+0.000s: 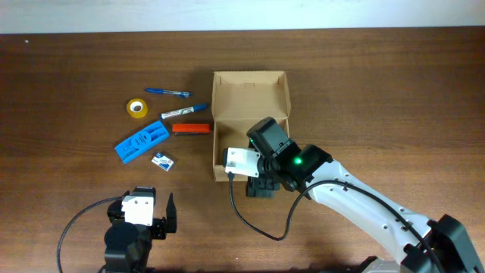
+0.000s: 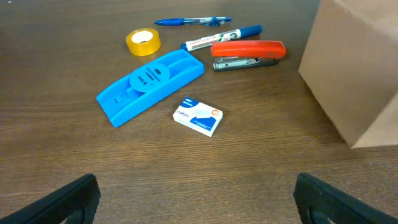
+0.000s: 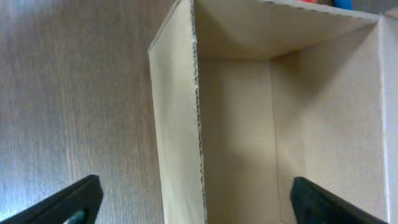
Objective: Pack container
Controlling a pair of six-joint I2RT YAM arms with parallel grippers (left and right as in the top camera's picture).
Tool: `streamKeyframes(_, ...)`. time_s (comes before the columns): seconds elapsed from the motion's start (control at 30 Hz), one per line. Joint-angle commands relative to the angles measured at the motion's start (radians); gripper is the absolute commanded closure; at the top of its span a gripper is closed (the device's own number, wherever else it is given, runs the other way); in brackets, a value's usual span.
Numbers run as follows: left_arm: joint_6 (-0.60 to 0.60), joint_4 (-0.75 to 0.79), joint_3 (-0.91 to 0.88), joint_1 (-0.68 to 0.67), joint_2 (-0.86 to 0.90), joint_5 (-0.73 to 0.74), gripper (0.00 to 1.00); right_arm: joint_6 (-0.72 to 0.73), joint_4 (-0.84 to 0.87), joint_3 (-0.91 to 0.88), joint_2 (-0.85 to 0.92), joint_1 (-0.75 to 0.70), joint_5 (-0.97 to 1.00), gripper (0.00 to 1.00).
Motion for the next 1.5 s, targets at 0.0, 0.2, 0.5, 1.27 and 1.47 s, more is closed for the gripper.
streamKeyframes(0.0, 0.016, 0.003, -0.004, 0.006, -0.005, 0.008, 0.0, 0.152, 0.007, 0.029, -0.037, 0.003, 0.023, 0.01)
streamKeyframes(0.2, 0.016, 0.003, -0.004, 0.006, -0.005, 0.008, 0.0, 0.368, -0.005, 0.053, -0.368, 0.003, 0.021, 0.01)
streamKeyframes(0.5, 0.016, 0.003, -0.004, 0.006, -0.005, 0.008, 0.0, 0.629, -0.347, 0.052, -0.64, 0.002, 0.146, 0.01)
streamKeyframes(1.27, 0.016, 0.003, -0.004, 0.006, -0.005, 0.008, 0.0, 0.972, -0.718, 0.052, -0.868, 0.002, 0.156, 0.01)
streamKeyframes(1.47, 0.016, 0.003, -0.004, 0.006, -0.005, 0.008, 0.0, 0.972, -0.718, 0.052, -0.868, 0.002, 0.156, 0.01)
